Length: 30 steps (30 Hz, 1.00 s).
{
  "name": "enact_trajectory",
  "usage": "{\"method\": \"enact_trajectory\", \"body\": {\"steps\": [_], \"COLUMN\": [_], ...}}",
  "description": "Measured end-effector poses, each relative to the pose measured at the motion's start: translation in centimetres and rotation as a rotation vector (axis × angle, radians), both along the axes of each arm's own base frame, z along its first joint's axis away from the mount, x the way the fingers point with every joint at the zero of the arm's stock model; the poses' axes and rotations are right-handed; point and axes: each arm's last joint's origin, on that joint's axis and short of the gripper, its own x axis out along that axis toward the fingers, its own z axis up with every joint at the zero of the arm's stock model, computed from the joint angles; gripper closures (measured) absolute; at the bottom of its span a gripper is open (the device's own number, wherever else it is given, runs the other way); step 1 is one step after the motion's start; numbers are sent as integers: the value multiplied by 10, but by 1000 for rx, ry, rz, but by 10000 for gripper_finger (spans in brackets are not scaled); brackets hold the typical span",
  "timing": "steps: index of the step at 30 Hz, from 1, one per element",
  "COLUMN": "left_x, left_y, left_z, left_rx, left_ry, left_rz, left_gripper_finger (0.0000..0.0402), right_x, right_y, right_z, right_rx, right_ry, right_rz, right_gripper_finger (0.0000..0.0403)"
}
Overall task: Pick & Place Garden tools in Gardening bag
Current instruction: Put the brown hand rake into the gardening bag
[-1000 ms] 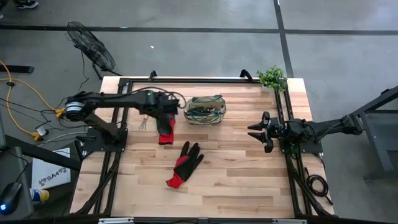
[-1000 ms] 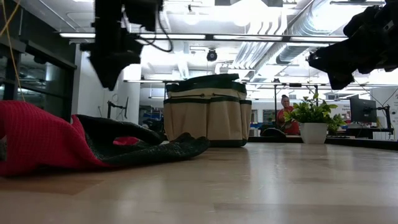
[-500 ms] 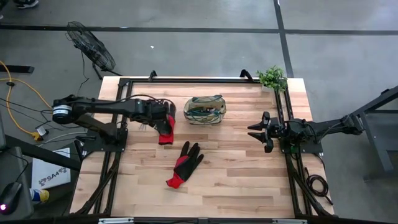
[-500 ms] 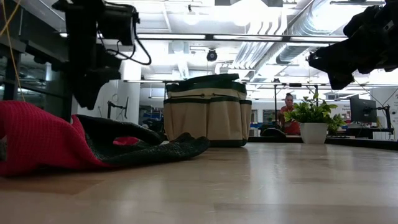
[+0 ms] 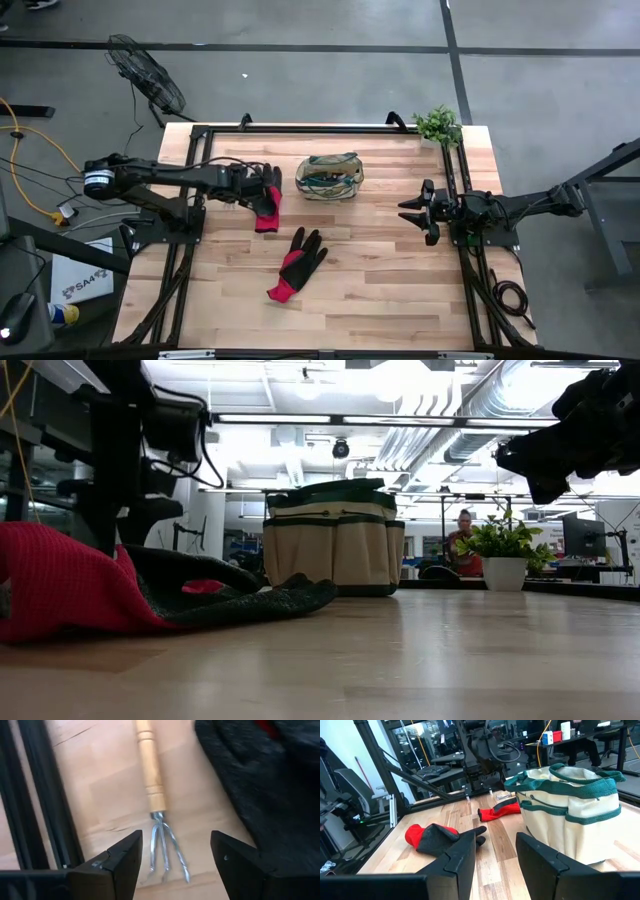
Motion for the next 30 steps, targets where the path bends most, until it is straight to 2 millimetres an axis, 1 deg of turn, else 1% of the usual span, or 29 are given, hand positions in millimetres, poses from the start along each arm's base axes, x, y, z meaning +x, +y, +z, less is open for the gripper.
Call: {"method": "enact_trajectory", "body": {"steps": [6,12,30], "left_x": [-3,-7,-12], "left_y": [9,16,34], "left_z": [-10,-15,-15], "left_rx": [-4,-9,-18], "left_ry": [-27,-21,-28], "left_rz": [35,60,95], "left_gripper_finger": [174,174,174], "right_x": [0,0,0], "right_y": [0,0,0], "right_z": [0,0,0], "right_rx": [0,0,0], "right_ry": [1,0,0], "right_rz": [0,0,0], "right_gripper_finger": [268,268,268]}}
